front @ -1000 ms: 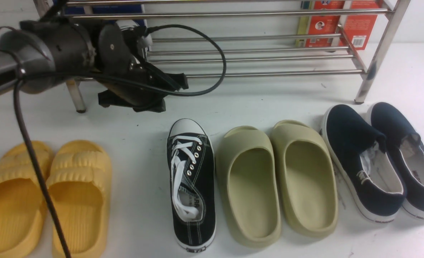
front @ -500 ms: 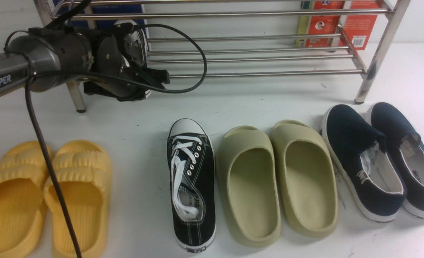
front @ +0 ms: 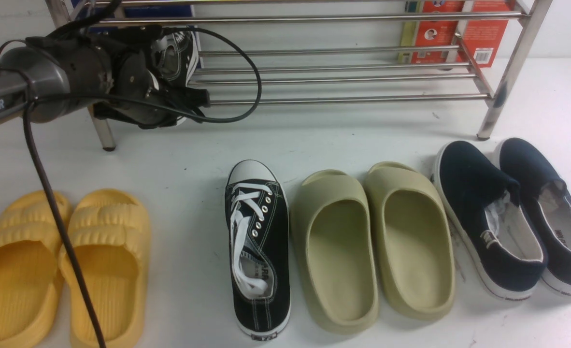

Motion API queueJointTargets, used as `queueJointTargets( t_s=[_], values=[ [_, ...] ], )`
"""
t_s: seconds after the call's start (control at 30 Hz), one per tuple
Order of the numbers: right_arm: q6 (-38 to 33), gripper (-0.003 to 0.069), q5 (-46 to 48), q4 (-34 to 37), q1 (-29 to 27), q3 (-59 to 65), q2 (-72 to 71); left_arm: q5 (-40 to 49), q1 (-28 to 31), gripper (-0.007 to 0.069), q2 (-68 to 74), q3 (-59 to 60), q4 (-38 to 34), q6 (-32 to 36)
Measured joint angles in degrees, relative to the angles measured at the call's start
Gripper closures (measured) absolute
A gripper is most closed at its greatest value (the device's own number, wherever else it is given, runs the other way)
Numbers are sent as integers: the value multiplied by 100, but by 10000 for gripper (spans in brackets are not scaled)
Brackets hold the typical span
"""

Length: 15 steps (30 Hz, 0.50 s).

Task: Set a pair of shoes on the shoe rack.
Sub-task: Use the left arm to put a shoe into the shoe rack

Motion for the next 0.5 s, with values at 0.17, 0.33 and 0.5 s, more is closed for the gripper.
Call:
queueJointTargets(
  t_s=[0.17,0.33,0.5],
  values=[
    [0,420,0,0,0,0,0,-54,0,638,25,7,129,-38],
    [0,420,0,0,0,0,0,-113,-11,638,79,12,425,-336],
    [0,420,0,0,0,0,0,-92,-11,638,79,12,531,-714]
  ],
)
